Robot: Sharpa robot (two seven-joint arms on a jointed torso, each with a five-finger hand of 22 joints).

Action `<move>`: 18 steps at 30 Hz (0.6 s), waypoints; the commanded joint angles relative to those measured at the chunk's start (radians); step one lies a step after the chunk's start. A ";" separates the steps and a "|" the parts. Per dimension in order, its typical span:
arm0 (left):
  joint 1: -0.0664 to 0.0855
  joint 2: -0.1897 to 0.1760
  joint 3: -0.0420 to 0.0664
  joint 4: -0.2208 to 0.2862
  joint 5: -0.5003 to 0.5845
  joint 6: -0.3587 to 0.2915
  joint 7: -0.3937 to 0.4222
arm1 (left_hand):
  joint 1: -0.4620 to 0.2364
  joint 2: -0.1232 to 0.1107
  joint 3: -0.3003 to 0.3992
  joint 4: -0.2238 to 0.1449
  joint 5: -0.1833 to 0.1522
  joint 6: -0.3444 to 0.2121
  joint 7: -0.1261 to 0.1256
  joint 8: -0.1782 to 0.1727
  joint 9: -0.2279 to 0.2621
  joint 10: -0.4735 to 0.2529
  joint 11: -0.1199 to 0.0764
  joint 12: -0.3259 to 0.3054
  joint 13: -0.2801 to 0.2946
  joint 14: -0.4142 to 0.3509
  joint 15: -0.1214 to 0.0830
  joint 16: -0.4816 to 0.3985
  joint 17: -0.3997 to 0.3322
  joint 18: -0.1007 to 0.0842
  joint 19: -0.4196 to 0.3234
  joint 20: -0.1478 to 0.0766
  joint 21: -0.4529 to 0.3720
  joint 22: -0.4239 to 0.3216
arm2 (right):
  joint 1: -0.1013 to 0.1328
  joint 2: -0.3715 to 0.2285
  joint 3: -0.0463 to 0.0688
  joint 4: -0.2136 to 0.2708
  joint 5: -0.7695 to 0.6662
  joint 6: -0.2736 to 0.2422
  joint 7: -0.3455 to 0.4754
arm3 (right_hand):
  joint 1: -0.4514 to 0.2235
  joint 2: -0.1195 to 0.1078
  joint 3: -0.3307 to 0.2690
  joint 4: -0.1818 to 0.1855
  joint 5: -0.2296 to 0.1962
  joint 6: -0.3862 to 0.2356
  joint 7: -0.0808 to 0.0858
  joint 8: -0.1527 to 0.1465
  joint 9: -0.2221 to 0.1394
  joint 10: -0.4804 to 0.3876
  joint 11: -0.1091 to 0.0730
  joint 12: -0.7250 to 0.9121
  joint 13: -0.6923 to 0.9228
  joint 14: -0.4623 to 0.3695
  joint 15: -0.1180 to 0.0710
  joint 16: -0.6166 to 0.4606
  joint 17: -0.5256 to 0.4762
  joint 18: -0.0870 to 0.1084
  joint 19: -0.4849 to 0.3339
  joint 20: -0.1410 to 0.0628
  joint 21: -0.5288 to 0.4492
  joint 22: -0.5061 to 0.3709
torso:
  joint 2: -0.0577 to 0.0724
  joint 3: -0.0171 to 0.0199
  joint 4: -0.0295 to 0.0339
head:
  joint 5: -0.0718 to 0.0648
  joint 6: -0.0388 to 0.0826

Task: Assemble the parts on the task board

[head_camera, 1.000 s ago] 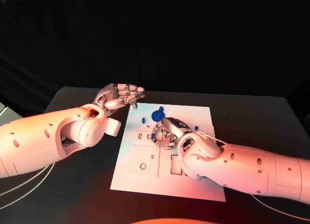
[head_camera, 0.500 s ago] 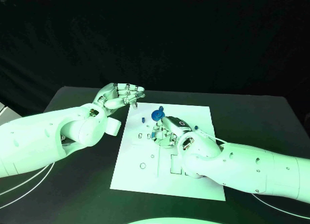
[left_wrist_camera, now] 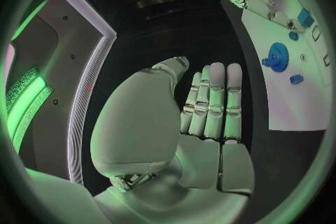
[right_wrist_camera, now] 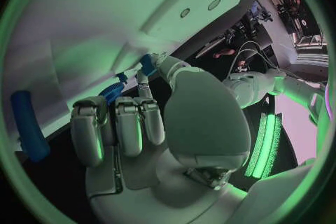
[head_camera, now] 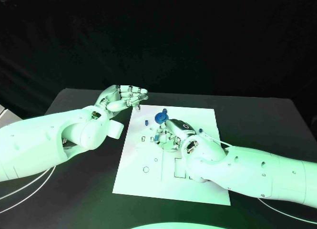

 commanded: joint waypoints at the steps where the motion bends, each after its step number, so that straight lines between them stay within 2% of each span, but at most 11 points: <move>1: 0.001 0.001 0.001 0.001 -0.003 0.016 0.004 | 0.010 0.000 0.003 0.001 -0.004 -0.007 0.001 0.002 0.001 -0.007 0.001 0.006 0.001 -0.009 0.000 0.003 -0.001 0.014 -0.007 -0.002 0.002 0.001 | -0.001 0.002 0.000 0.001 -0.016 0.011 0.010 | -0.014 -0.005 -0.012 0.002 -0.007 -0.014 0.005 -0.007 -0.004 0.105 0.009 0.005 0.263 0.106 0.009 0.003 0.263 -0.014 0.105 0.010 0.004 0.263 | 0.000 0.0004 -0.0004 | 0.000 0.001; 4: 0.001 0.000 0.001 0.001 -0.003 0.016 0.004 | 0.010 0.000 0.003 0.001 -0.004 -0.007 0.001 0.002 0.001 -0.007 0.001 0.006 0.001 -0.009 0.000 0.003 -0.001 0.014 -0.007 -0.002 0.002 0.001 | -0.001 0.002 -0.001 0.001 -0.017 0.008 0.013 | -0.017 -0.009 -0.027 0.004 -0.017 -0.026 0.009 -0.013 -0.007 0.098 0.013 -0.002 0.256 0.106 0.013 0.003 0.263 -0.014 0.105 0.015 0.004 0.263 | 0.000 0.0004 -0.0002 | -0.001 0.001; 6: 0.001 0.000 0.001 0.001 -0.003 0.016 0.004 | 0.010 0.000 0.003 0.001 -0.004 -0.007 0.001 0.002 0.001 -0.007 0.001 0.006 0.001 -0.009 0.000 0.003 -0.001 0.014 -0.007 -0.002 0.002 0.001 | -0.001 0.002 -0.001 0.001 -0.018 0.004 0.017 | -0.018 -0.009 -0.045 0.008 -0.040 -0.036 0.012 -0.018 -0.010 0.093 0.017 -0.009 0.251 0.106 0.017 0.003 0.263 -0.014 0.105 0.019 0.004 0.263 | 0.000 0.0001 0.0000 | -0.001 0.002; 7: 0.001 0.000 0.001 0.000 -0.003 0.015 0.004 | 0.010 0.000 0.003 0.001 -0.004 -0.007 0.001 0.002 0.001 -0.007 0.001 0.006 0.001 -0.009 0.000 0.003 -0.001 0.014 -0.007 -0.002 0.002 0.001 | -0.001 0.001 -0.001 0.002 -0.018 0.001 0.018 | -0.020 -0.006 -0.063 0.014 -0.073 -0.044 0.015 -0.022 -0.012 0.085 0.019 -0.018 0.243 0.106 0.019 0.003 0.263 -0.014 0.105 0.021 0.004 0.263 | 0.000 0.0001 0.0000 | -0.001 0.002; 8: 0.001 0.000 0.000 0.000 -0.003 0.015 0.004 | 0.010 0.000 0.003 0.001 -0.004 -0.007 0.001 0.002 0.001 -0.007 0.001 0.006 0.001 -0.009 0.000 0.003 -0.001 0.014 -0.007 -0.002 0.002 0.001 | -0.001 0.001 -0.001 0.003 -0.018 -0.002 0.021 | -0.019 -0.001 -0.091 0.024 -0.125 -0.061 0.019 -0.032 -0.017 0.069 0.023 -0.038 0.227 0.106 0.023 0.003 0.263 -0.014 0.105 0.024 0.004 0.263 | 0.000 0.0003 0.0000 | 0.000 0.001; 9: 0.001 0.000 0.000 0.000 -0.003 0.016 0.004 | 0.010 0.000 0.003 0.001 -0.004 -0.007 0.001 0.002 0.001 -0.007 0.001 0.006 0.001 -0.009 0.000 0.003 -0.001 0.014 -0.007 -0.002 0.002 0.001 | -0.001 0.000 -0.001 0.004 -0.018 -0.004 0.023 | -0.016 0.003 -0.111 0.030 -0.153 -0.072 0.022 -0.038 -0.021 0.064 0.027 -0.044 0.222 0.106 0.024 0.003 0.263 -0.014 0.105 0.027 0.004 0.263 | 0.000 0.0003 0.0000 | 0.000 0.001; 10: 0.001 0.000 0.000 0.000 -0.003 0.016 0.004 | 0.010 0.000 0.003 0.001 -0.004 -0.007 0.001 0.002 0.001 -0.007 0.001 0.006 0.001 -0.009 0.000 0.003 -0.001 0.014 -0.007 -0.002 0.002 0.001 | -0.001 0.000 -0.001 0.005 -0.018 -0.007 0.025 | -0.009 0.007 -0.150 0.040 -0.193 -0.086 0.027 -0.047 -0.027 0.061 0.030 -0.048 0.219 0.106 0.029 0.003 0.263 -0.014 0.105 0.030 0.004 0.263 | 0.000 0.0005 0.0000 | 0.000 0.001; 12: 0.001 0.000 0.000 0.000 -0.003 0.017 0.004 | 0.008 -0.002 0.005 0.000 -0.004 -0.008 0.002 0.002 0.002 -0.009 0.001 0.007 0.001 -0.010 0.000 0.004 -0.002 0.014 -0.009 -0.002 0.004 0.002 | -0.001 -0.002 -0.001 0.008 -0.019 -0.011 0.028 | 0.008 0.014 -0.214 0.061 -0.205 -0.093 0.031 -0.054 -0.033 0.058 0.034 -0.051 0.217 0.106 0.033 0.003 0.263 -0.014 0.105 0.034 0.004 0.263 | 0.000 0.0006 -0.0001 | -0.001 0.001; 13: 0.001 0.000 0.000 0.000 -0.003 0.017 0.004 | 0.005 -0.004 0.004 0.001 -0.005 -0.009 0.002 0.002 0.002 -0.009 0.002 0.007 0.002 -0.010 0.001 0.005 -0.003 0.014 -0.010 -0.001 0.005 0.003 | -0.001 -0.004 -0.001 0.011 -0.019 -0.014 0.031 | 0.039 0.024 -0.281 0.094 -0.207 -0.102 0.036 -0.063 -0.040 0.053 0.038 -0.056 0.212 0.106 0.037 0.003 0.263 -0.014 0.105 0.038 0.004 0.263 | 0.000 0.0006 0.0001 | 0.000 0.001; 15: 0.001 -0.001 0.000 0.000 -0.004 0.017 0.004 | 0.004 -0.005 0.003 0.001 -0.005 -0.009 0.002 0.002 0.002 -0.010 0.002 0.007 0.002 -0.010 0.001 0.005 -0.003 0.014 -0.010 -0.001 0.005 0.003 | -0.001 -0.008 -0.001 0.019 -0.020 -0.020 0.033 | 0.055 0.019 -0.322 0.121 -0.208 -0.107 0.038 -0.070 -0.045 0.052 0.041 -0.058 0.211 0.106 0.039 0.003 0.263 -0.014 0.105 0.041 0.004 0.263 | 0.001 0.0007 0.0006 | 0.000 0.002; 18: 0.001 -0.001 0.000 -0.001 -0.006 0.018 0.002 | 0.002 -0.006 0.002 0.002 -0.005 -0.010 0.002 0.001 0.003 -0.011 0.002 0.007 0.002 -0.010 0.001 0.005 -0.003 0.014 -0.011 -0.001 0.006 0.003 | -0.001 -0.020 -0.001 0.038 -0.024 -0.034 0.037 | 0.055 0.018 -0.329 0.123 -0.208 -0.105 0.038 -0.070 -0.046 0.051 0.041 -0.058 0.210 0.106 0.039 0.003 0.263 -0.014 0.105 0.041 0.004 0.263 | 0.001 0.0010 0.0004 | 0.000 0.002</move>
